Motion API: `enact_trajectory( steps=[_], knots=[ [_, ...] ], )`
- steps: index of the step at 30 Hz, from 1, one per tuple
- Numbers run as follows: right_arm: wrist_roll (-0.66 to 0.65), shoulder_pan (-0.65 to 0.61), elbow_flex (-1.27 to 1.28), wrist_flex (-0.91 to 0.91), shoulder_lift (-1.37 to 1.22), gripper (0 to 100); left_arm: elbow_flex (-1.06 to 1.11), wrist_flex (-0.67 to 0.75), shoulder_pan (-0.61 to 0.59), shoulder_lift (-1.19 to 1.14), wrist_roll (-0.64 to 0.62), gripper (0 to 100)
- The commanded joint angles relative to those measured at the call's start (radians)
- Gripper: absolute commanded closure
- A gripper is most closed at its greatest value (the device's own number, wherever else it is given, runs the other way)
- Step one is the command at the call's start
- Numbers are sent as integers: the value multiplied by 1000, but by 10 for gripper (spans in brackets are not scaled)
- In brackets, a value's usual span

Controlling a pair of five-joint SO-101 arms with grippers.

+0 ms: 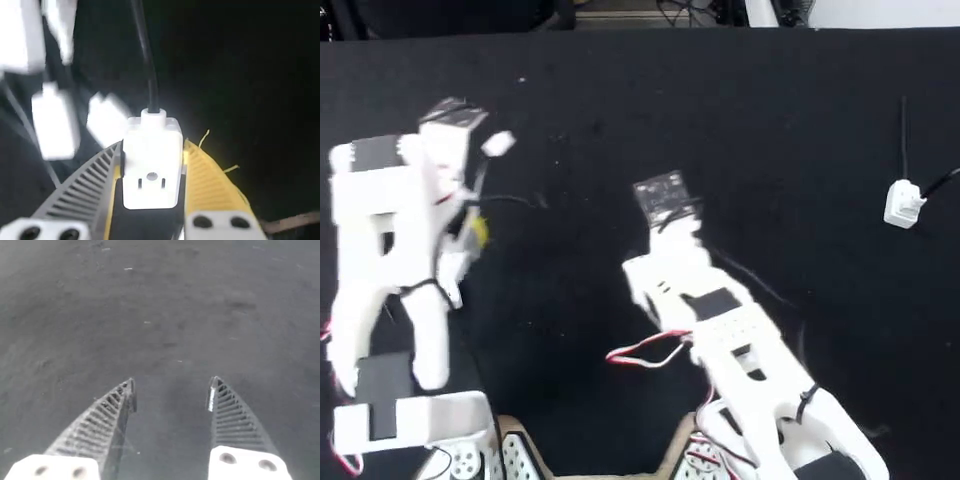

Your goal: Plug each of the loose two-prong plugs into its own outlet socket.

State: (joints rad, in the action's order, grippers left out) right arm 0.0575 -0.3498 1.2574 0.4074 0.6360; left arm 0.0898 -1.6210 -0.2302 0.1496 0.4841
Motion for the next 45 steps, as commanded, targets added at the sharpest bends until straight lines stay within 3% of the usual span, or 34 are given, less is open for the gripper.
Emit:
enact_trajectory(
  steps=[1,6,10,17,22,25,37,45],
  knots=[
    [77,115,-13,-23,36,776,58,226,171,-40,-84,970],
    [107,164,-27,-23,36,776,101,399,259,-203,-146,970],
    [107,161,-27,-23,35,776,50,423,278,-338,-245,941],
    [107,161,-27,-23,35,776,-148,224,266,-445,-287,723],
    [107,161,-28,-23,35,776,-320,48,226,-446,-285,727],
    [107,161,-27,-23,35,776,-363,18,179,-459,-285,725],
    [107,160,-25,-23,33,776,-148,206,104,-493,-190,726],
    [107,160,-24,-23,31,776,-134,281,-25,-494,-106,726]
  ],
)
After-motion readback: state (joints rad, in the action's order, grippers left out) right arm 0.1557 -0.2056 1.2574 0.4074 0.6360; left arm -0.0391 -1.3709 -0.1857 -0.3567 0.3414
